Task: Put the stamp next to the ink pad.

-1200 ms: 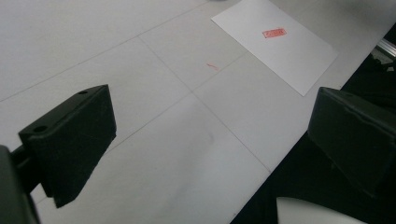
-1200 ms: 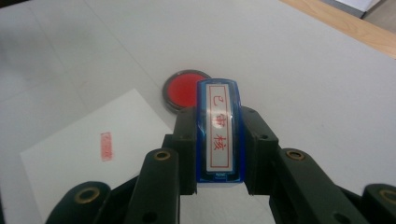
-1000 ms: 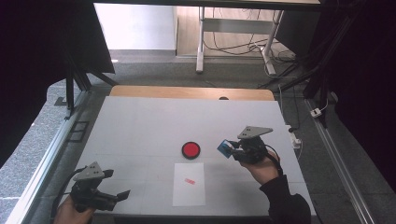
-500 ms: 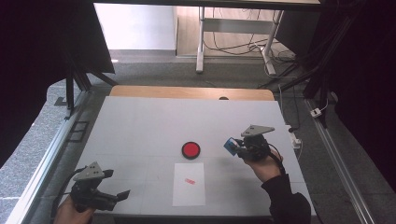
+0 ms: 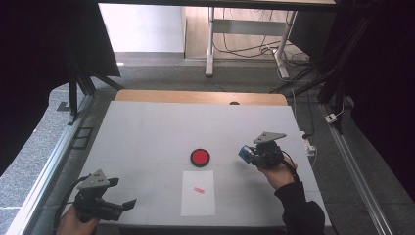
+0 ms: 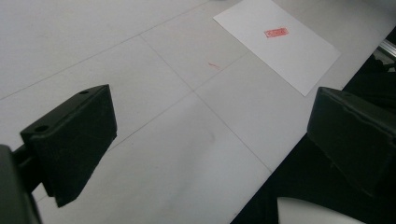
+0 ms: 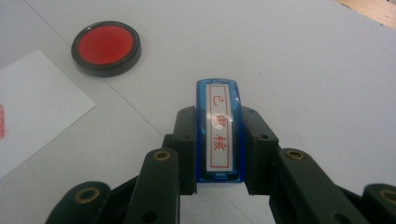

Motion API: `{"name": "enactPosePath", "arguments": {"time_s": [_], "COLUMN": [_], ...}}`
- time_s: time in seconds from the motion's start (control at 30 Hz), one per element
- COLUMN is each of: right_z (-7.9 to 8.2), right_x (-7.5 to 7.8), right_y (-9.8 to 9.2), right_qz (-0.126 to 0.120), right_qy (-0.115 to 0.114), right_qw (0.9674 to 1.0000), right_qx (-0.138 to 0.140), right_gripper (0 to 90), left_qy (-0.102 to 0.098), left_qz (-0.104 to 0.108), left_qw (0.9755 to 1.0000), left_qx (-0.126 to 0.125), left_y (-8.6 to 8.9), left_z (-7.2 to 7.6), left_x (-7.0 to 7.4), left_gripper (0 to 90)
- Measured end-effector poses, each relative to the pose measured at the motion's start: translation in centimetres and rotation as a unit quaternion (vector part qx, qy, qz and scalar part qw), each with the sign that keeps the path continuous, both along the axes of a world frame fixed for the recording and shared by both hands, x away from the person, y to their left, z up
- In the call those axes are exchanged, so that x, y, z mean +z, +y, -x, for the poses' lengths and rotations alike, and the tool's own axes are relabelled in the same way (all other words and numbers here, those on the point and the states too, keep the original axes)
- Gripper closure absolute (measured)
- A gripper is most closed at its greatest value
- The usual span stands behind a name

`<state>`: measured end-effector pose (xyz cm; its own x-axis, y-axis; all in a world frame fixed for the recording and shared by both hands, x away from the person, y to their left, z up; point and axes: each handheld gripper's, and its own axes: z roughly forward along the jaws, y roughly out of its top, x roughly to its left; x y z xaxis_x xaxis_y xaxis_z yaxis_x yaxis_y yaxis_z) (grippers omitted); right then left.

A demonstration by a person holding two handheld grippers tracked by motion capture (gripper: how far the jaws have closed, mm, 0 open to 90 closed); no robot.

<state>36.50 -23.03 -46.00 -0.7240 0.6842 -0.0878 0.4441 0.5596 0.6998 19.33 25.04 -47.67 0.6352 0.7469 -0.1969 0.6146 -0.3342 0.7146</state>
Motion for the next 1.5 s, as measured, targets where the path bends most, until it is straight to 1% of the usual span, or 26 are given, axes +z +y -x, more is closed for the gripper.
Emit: {"name": "enactPosePath", "arguments": {"time_s": [0.23,0.33,0.37,0.43,0.47,0.53,0.57,0.73,0.93,1.13,1.27,1.33,1.5], "right_z": [-0.4,-0.7,-0.7,-0.7,-0.7,-0.9,-0.9,-1.1,-1.1,-1.0,-0.9,-0.8,-0.4], "right_x": [-1.0,-1.3,-1.5,-1.7,-1.8,-2.1,-2.2,-2.6,-2.6,-2.2,-2.0,-1.8,-1.3], "right_y": [0.0,0.0,0.1,0.1,0.1,0.1,0.1,0.1,-0.1,-0.2,-0.2,-0.2,-0.1], "right_qz": [0.014,0.02,0.018,0.023,0.022,0.026,0.025,0.036,0.028,0.012,0.005,0.0,-0.017], "right_qy": [0.003,0.01,0.013,0.014,0.019,0.018,0.023,0.033,0.032,0.028,0.03,0.027,0.028], "right_qw": [0.9999,0.9997,0.9998,0.9996,0.9996,0.9995,0.9994,0.9988,0.9991,0.9995,0.9995,0.9996,0.9994], "right_qx": [0.002,0.004,0.002,0.004,0.002,0.005,0.002,0.001,-0.003,-0.009,-0.011,-0.013,-0.012], "right_gripper": [70.3,70.3,70.3,70.3,70.2,70.2,70.2,69.9,66.7,61.8,57.7,55.0,48.5], "left_qy": [0.001,0.001,0.001,0.001,0.001,0.001,0.001,0.001,0.001,0.001,0.002,0.002,0.002], "left_qz": [0.0,0.0,0.0,0.0,0.0,0.0,0.0,-0.001,0.0,0.0,0.002,0.002,0.002], "left_qw": [1.0,1.0,1.0,1.0,1.0,1.0,1.0,1.0,1.0,1.0,1.0,1.0,1.0], "left_qx": [0.002,0.002,0.002,0.002,0.001,0.001,0.002,0.001,0.001,0.001,0.002,0.002,0.002], "left_y": [0.0,0.0,0.0,0.0,0.0,0.0,0.0,0.0,0.0,0.0,0.1,0.1,0.1], "left_z": [0.0,0.0,0.0,0.0,0.0,0.0,0.0,0.0,0.0,0.0,0.0,0.0,0.0], "left_x": [0.0,0.0,0.0,0.0,0.0,0.0,0.0,0.0,0.0,0.0,0.0,0.0,0.0], "left_gripper": [2.0,2.1,2.1,2.1,2.1,2.1,2.1,2.2,2.2,2.2,2.1,2.1,2.1]}}
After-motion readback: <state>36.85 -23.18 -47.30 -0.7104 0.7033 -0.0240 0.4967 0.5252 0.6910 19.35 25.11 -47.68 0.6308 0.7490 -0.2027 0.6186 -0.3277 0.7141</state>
